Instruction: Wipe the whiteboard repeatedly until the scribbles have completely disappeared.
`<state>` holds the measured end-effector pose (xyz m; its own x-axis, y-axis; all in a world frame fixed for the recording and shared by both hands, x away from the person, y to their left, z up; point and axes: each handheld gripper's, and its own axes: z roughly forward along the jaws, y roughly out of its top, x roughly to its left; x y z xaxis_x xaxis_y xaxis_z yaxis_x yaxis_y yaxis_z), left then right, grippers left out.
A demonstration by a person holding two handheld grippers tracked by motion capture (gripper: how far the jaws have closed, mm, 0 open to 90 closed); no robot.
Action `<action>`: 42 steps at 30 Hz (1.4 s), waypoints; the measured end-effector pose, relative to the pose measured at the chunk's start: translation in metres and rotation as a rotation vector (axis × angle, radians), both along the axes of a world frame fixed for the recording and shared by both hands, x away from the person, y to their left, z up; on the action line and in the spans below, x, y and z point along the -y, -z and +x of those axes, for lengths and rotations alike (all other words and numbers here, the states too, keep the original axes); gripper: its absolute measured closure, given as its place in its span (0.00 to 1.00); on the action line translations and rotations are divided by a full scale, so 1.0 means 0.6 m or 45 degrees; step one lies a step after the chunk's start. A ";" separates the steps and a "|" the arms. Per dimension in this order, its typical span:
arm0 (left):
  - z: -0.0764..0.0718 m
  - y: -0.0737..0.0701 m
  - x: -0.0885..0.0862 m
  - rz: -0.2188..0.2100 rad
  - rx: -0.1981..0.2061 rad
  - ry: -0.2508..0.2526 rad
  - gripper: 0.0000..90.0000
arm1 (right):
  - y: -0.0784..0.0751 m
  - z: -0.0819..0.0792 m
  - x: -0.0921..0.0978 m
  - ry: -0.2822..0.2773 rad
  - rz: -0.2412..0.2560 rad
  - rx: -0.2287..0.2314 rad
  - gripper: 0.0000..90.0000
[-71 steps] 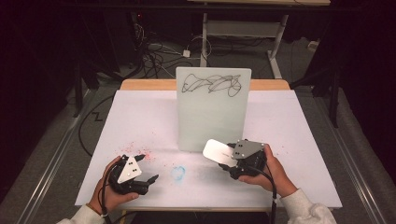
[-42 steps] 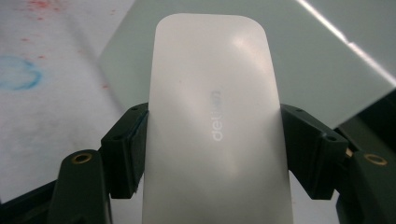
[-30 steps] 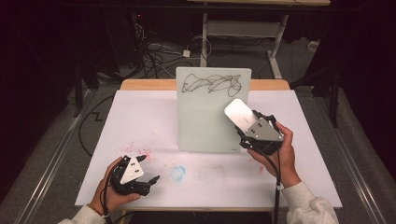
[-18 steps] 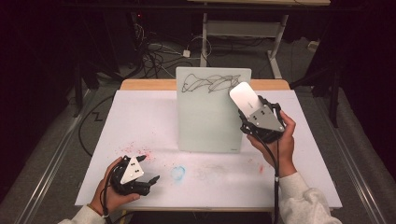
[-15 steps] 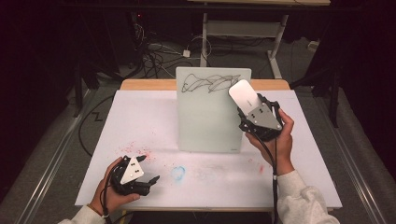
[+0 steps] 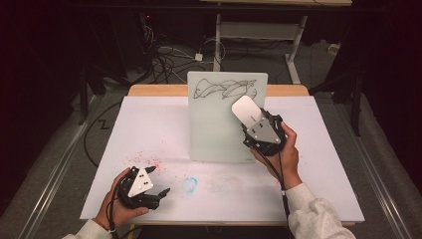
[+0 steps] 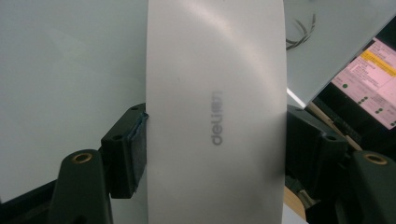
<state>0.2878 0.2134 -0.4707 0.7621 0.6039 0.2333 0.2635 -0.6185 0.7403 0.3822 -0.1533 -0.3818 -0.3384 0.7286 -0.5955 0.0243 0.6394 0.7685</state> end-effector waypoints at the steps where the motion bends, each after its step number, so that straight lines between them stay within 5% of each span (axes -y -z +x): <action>1: 0.000 0.000 0.000 0.001 -0.001 0.001 0.19 | 0.000 0.000 0.000 0.000 -0.002 0.001 0.34; 23: -0.001 0.000 0.001 -0.005 0.001 0.004 0.19 | 0.008 -0.001 -0.004 -0.004 -0.016 0.019 0.34; 30: 0.000 0.002 0.003 -0.008 -0.015 0.004 0.19 | 0.000 0.004 -0.003 0.027 -0.027 0.072 0.34; 42: -0.001 0.000 -0.001 -0.013 -0.002 -0.002 0.19 | -0.045 0.023 0.020 0.113 0.090 0.131 0.34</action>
